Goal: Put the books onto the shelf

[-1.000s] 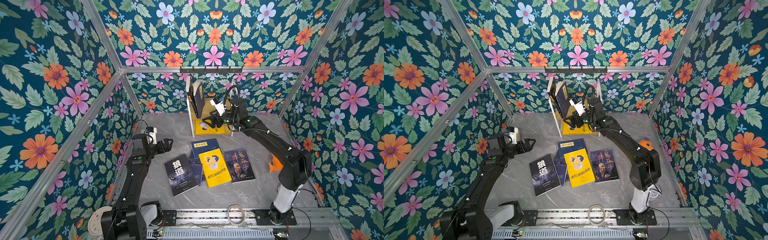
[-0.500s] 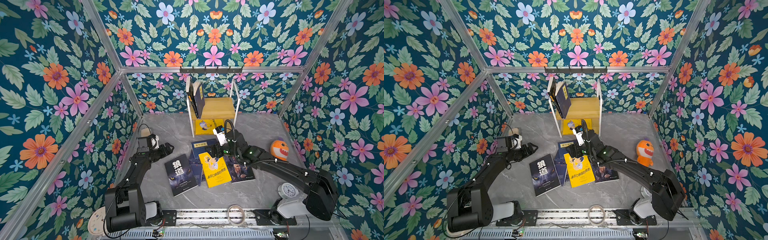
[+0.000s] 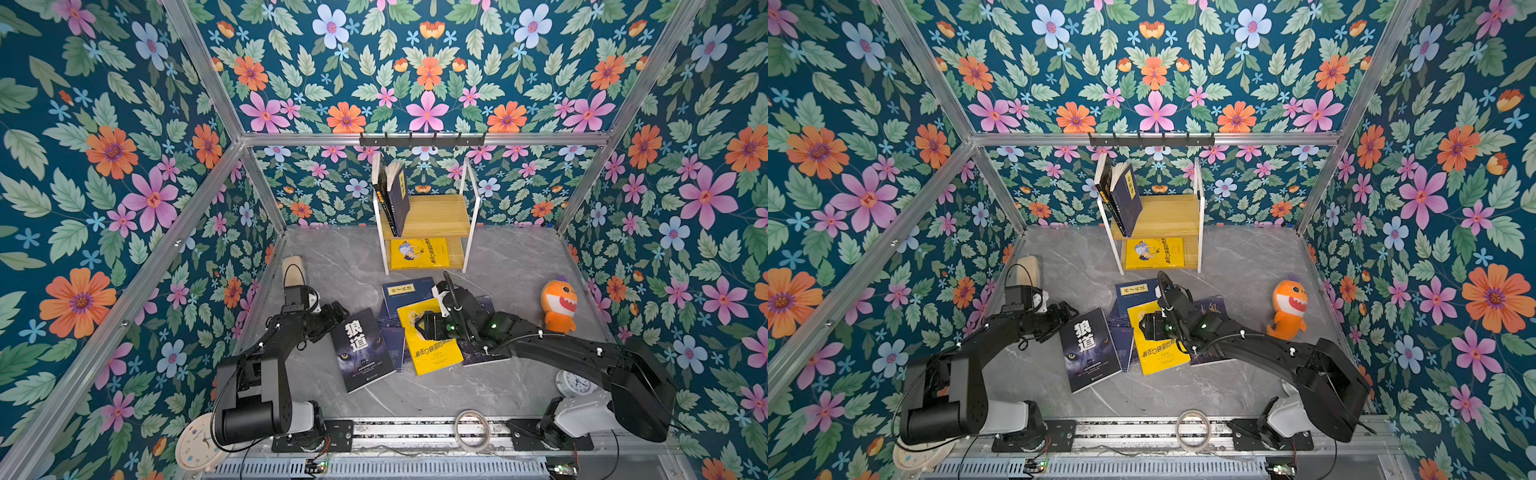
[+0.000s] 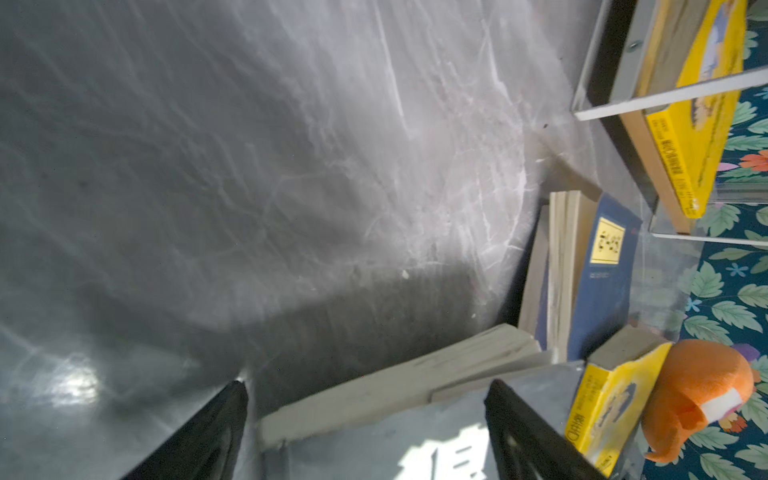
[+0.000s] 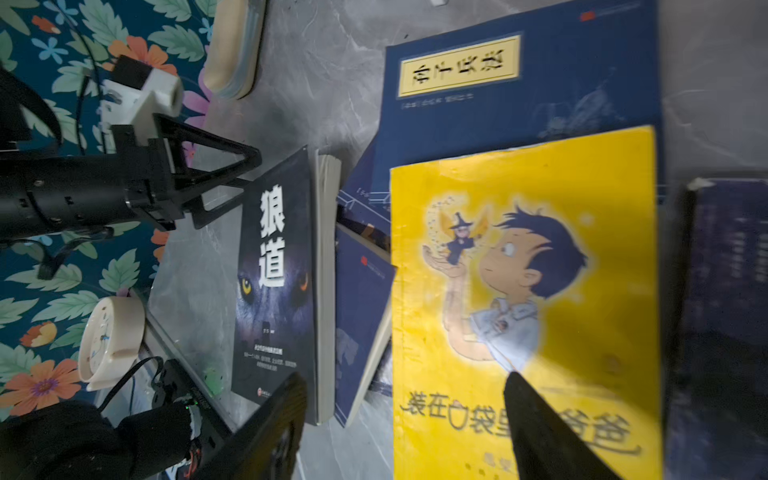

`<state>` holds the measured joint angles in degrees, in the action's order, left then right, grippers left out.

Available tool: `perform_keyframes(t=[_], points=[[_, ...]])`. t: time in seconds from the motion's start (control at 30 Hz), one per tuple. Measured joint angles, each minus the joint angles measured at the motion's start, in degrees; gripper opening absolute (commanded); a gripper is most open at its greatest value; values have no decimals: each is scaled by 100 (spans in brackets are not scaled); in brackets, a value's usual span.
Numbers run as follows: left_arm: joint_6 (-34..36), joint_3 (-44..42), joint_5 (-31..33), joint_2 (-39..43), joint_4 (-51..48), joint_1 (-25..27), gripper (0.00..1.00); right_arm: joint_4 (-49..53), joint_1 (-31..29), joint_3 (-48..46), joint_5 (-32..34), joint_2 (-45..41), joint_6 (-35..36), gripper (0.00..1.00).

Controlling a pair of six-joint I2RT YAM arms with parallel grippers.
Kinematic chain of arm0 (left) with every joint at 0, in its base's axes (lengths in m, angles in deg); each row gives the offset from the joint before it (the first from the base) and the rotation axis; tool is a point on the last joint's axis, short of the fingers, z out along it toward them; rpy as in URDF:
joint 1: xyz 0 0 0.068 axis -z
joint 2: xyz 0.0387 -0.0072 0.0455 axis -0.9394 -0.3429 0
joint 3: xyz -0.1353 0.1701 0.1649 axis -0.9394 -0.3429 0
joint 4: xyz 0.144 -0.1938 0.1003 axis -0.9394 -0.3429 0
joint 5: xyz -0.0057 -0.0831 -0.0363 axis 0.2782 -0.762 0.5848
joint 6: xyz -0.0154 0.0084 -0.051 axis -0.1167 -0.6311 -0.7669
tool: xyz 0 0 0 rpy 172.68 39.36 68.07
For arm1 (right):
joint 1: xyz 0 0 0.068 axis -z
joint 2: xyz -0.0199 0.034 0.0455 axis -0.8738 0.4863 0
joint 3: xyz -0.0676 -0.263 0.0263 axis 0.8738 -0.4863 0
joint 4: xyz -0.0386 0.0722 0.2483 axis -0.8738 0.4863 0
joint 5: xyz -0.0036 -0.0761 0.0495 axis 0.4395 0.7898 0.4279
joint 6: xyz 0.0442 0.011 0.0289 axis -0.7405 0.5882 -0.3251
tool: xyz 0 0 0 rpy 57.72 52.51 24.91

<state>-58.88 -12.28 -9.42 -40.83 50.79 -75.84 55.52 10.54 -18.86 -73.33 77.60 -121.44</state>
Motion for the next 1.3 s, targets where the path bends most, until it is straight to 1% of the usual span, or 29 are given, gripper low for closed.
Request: perform_keyframes(t=[0.1, 0.33, 0.43, 0.57, 0.7, 0.8, 1.1, 1.2, 1.23, 1.3], points=[[-118, -81, -26, -70, 125, -2, 89, -20, -168, 446, -192, 426, 9, 62], [-348, -236, -319, -186, 697, 7, 85, 37, -422, 1473, -623, 1749, 70, 56], [-470, -262, -345, -199, 813, 26, 83, 245, -509, 1939, -769, 2227, 195, 49], [-597, -262, -431, -219, 881, 81, 82, 345, -533, 2262, -962, 2671, 247, 47], [-601, -160, -470, -256, 726, 166, 77, 452, -518, 2437, -1073, 3088, 282, 39], [-577, -46, -494, -240, 588, 243, 73, 455, -516, 2546, -1200, 3331, 243, 36], [-557, 155, -675, 155, 540, 367, 48, 203, -459, 2664, -1502, 3565, 107, 35], [-555, 210, -721, 264, 529, 369, 36, 166, -452, 2715, -1552, 3611, 76, 36], [-549, 236, -750, 302, 527, 369, 31, 153, -450, 2726, -1561, 3617, 46, 37], [-466, 280, -793, 363, 505, 374, 21, 133, -444, 2726, -1596, 3611, 46, 42]])
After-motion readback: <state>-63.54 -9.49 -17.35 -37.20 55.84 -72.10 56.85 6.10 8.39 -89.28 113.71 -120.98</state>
